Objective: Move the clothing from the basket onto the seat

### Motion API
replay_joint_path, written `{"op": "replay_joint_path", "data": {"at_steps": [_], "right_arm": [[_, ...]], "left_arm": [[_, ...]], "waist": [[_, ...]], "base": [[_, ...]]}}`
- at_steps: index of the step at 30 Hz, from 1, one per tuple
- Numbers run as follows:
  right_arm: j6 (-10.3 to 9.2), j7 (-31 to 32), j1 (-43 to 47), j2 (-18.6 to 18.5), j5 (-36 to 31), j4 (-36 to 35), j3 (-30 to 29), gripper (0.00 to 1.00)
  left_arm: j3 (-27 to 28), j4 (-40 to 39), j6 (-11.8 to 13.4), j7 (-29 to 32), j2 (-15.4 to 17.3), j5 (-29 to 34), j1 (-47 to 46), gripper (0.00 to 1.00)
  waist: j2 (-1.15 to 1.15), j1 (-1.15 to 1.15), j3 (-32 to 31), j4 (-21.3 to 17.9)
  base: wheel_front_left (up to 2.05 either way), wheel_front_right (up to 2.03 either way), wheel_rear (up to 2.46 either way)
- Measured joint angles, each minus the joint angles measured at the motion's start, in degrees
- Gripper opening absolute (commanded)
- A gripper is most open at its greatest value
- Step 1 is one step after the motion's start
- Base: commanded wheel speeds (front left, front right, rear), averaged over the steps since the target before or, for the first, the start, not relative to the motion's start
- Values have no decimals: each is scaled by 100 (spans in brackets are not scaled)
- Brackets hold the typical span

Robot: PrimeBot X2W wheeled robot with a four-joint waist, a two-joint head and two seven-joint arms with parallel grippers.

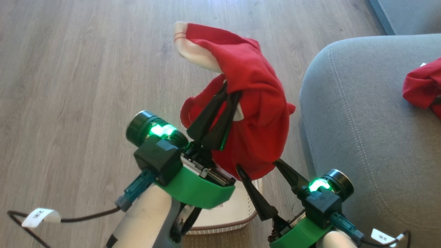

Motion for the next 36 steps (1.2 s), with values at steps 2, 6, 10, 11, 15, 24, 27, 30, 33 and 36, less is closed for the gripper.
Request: {"op": "replay_joint_path", "data": {"at_steps": [2, 6, 10, 11, 15, 24, 27, 30, 33, 36], "right_arm": [[0, 0, -39, 54, -43, 49, -1, 100], [0, 0, -126, 152, -104, 176, -83, 100], [0, 0, -132, 214, -140, 257, -302, 100], [0, 0, -134, 234, -140, 280, -339, 100], [0, 0, -163, 294, -140, 354, -408, 100], [0, 0, -279, 302, -141, 450, -524, 100], [0, 0, -286, 309, -138, 478, -541, 35], [0, 0, -319, 314, -40, 494, -623, 0], [0, 0, -343, 314, 33, 521, -676, 0], [0, 0, -343, 314, 79, 531, -701, 0]], "left_arm": [[-89, -13, 2, 0, 3, -3, -47, 0], [-269, -42, 1, 0, 4, -52, -64, 0], [-371, -47, 2, 0, 5, -52, -64, 0], [-399, -47, 3, 0, 7, -51, -64, 0], [-476, -74, 3, 0, 8, -58, -62, 0], [-630, -88, 2, 0, 11, -94, -53, 0], [-631, -89, 2, 0, 12, -94, -52, 0], [-630, -87, 2, 0, 12, -93, -52, 0], [-612, -51, 2, 0, 12, -93, -52, 0], [-587, 7, 1, 0, 12, -92, -51, 0]], "waist": [[0, 0, 0, 18], [0, 0, -15, 50], [0, 0, -40, 74], [0, 0, -45, 80], [0, 0, -63, 109], [0, 0, -85, 186], [0, 0, -87, 201], [0, 0, -75, 210], [0, 0, -52, 214], [0, 0, -29, 212]], "base": [[0, 0, 0], [0, 0, 0], [0, 0, 0], [0, 0, 0], [0, 0, 0], [0, 0, 0], [0, 0, 0], [0, 0, 0], [0, 0, 0], [0, 0, 0]]}}
